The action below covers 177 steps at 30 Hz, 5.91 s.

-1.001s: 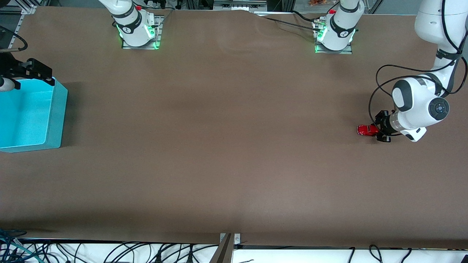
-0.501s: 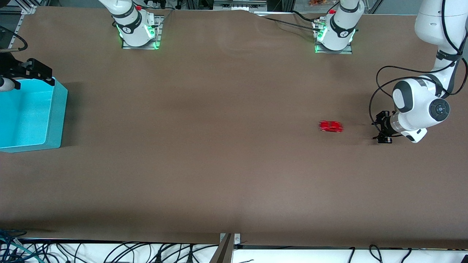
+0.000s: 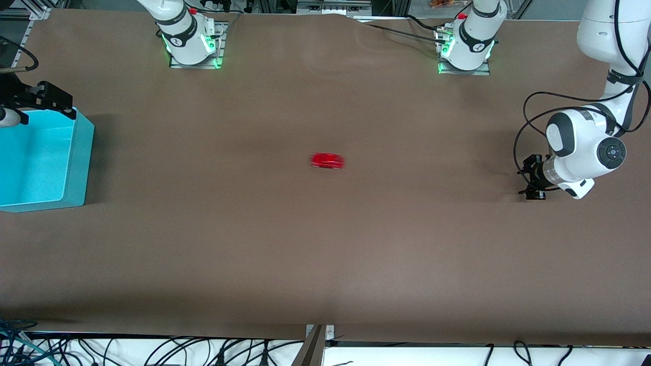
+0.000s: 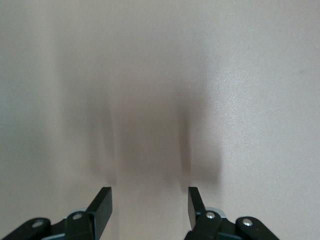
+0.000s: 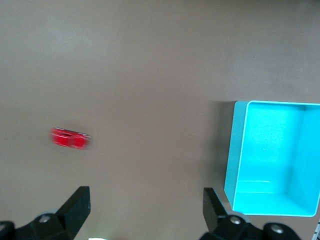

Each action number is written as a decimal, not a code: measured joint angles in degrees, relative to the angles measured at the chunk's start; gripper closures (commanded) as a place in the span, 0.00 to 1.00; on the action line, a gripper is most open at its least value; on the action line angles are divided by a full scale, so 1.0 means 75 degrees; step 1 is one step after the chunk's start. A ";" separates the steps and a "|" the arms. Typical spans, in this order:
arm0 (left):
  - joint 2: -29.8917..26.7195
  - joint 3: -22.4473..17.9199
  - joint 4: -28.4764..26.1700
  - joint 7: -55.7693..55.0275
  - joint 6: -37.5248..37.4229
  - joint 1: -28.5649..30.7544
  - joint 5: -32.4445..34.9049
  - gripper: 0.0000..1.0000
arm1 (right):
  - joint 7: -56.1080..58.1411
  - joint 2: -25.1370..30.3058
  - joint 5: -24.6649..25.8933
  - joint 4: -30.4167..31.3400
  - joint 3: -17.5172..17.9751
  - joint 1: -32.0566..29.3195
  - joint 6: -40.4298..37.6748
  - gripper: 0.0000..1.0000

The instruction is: Wind red beetle toy and store in blue box

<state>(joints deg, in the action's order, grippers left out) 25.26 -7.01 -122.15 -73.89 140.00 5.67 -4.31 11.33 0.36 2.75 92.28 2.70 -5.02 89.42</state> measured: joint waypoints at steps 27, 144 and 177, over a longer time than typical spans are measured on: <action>0.0001 0.0032 0.0142 0.0004 -0.0132 -0.0008 0.0000 0.34 | 0.0000 0.0000 0.0000 -0.0006 -0.0001 -0.0001 0.0000 0.00; -0.0594 0.1011 0.6730 1.0572 -0.6520 -0.0219 0.0100 0.00 | -0.5791 -0.0373 0.0000 0.3504 -0.1324 -0.0045 0.2897 0.01; -0.0594 0.1039 0.6744 1.0589 -0.6520 -0.0474 0.0100 0.00 | -0.5932 -0.0176 0.0000 0.5576 -0.2401 -0.0050 0.5256 0.00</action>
<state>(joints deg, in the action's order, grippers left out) 20.81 0.78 -71.57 5.53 91.09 2.12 -3.56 -33.16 -0.95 2.75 134.09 -15.31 -5.40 128.84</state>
